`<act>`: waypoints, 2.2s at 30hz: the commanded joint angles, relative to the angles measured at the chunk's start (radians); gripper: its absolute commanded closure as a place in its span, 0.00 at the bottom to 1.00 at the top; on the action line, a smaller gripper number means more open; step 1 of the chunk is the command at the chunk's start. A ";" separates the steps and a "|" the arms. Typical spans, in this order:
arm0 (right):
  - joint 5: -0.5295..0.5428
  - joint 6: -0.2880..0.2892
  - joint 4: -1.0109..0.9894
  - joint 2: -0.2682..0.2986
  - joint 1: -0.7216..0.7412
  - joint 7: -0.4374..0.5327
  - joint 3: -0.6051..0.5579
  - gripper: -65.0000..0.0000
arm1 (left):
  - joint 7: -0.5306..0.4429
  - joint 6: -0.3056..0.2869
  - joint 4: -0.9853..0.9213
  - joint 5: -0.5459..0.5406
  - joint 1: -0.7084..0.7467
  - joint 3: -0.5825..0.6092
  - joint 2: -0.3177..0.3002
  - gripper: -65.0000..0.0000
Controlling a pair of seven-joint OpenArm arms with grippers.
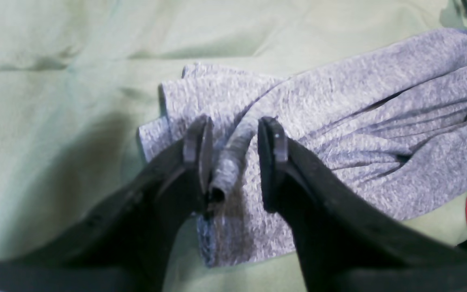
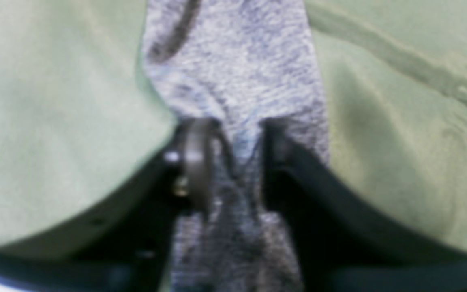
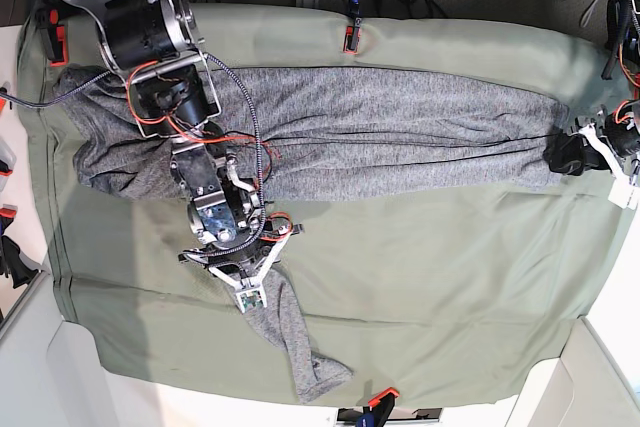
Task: Fold the T-shirt properly
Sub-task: 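Carry the sleeve with the right gripper onto the folded shirt, then open the right gripper and release the sleeve on the shirt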
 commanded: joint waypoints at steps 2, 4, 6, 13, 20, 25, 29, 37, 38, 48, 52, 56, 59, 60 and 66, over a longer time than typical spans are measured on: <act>-0.033 0.007 0.013 -0.003 0.032 0.021 0.002 0.87 | -0.014 -0.009 0.014 -0.028 -0.011 -0.010 -0.028 0.65; -0.056 0.013 0.013 -0.003 0.032 0.024 0.002 0.96 | -0.014 -0.009 0.014 -0.039 -0.011 -0.010 -0.028 0.65; -0.061 0.012 0.013 -0.003 0.032 0.023 0.002 1.00 | -0.014 -0.009 0.014 -0.053 -0.011 -0.010 -0.028 0.65; -0.061 0.045 0.056 -0.003 0.013 0.004 0.002 1.00 | -0.015 -0.009 0.014 -0.071 -0.011 -0.029 -0.028 0.65; -0.034 0.092 0.376 -0.003 -0.160 0.000 0.001 1.00 | -0.014 -0.009 0.014 -0.104 -0.011 -0.138 -0.028 0.65; 0.091 0.220 0.650 -0.003 -0.307 -0.089 0.001 1.00 | -0.009 -0.009 0.014 -0.110 -0.011 -0.167 -0.028 0.65; 0.153 0.288 0.841 0.006 -0.429 -0.116 0.001 1.00 | -0.006 -0.009 0.014 -0.111 -0.010 -0.167 -0.028 0.65; 0.157 0.185 0.900 0.019 -0.465 -0.087 0.010 0.53 | 0.003 -0.009 0.014 -0.111 -0.010 -0.167 -0.028 0.65; 0.157 0.154 0.900 0.019 -0.459 -0.076 0.014 0.44 | 0.006 -0.009 0.014 -0.112 -0.010 -0.167 -0.028 0.65; 0.121 0.076 0.711 -0.040 -0.306 -0.003 0.048 0.40 | 0.035 -0.009 0.014 -0.133 -0.010 -0.167 -0.028 0.65; 0.055 -0.059 0.472 -0.100 -0.195 0.054 0.048 0.40 | 0.034 -0.009 0.014 -0.134 -0.010 -0.167 -0.028 0.65; 0.045 -0.120 0.261 -0.103 -0.091 0.068 0.037 0.40 | 0.034 -0.009 0.014 -0.133 -0.010 -0.167 -0.025 0.65; 0.050 -0.129 0.140 -0.103 -0.042 0.069 0.037 0.40 | 0.034 -0.009 0.014 -0.133 -0.008 -0.167 -0.025 0.65; 0.056 -0.122 0.113 -0.103 -0.032 0.070 0.037 0.40 | 0.034 -0.009 0.014 -0.134 -0.008 -0.167 -0.025 0.65; 0.083 -0.065 0.077 -0.102 -0.027 0.083 0.037 0.40 | 0.035 -0.009 0.014 -0.151 -0.008 -0.167 -0.025 0.65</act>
